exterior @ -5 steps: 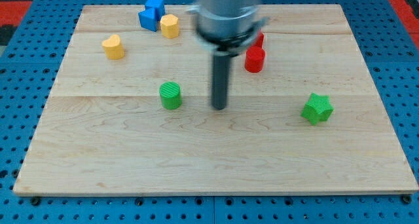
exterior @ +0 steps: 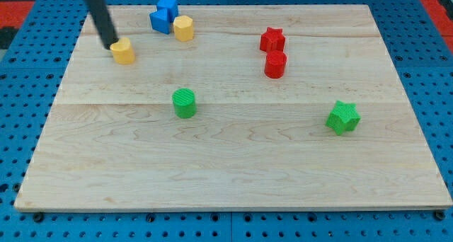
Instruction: Push the heart into the green circle
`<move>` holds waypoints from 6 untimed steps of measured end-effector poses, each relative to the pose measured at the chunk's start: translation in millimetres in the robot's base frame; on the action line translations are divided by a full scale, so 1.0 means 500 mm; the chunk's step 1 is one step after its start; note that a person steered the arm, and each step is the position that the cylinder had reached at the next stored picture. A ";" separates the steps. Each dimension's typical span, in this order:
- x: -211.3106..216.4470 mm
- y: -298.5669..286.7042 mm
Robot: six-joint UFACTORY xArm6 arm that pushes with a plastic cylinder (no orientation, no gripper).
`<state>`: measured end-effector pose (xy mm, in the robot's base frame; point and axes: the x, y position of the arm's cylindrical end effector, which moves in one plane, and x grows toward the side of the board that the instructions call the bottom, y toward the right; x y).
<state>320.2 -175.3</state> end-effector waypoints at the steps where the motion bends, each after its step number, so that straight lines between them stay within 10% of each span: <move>1: 0.104 0.141; 6: 0.189 0.138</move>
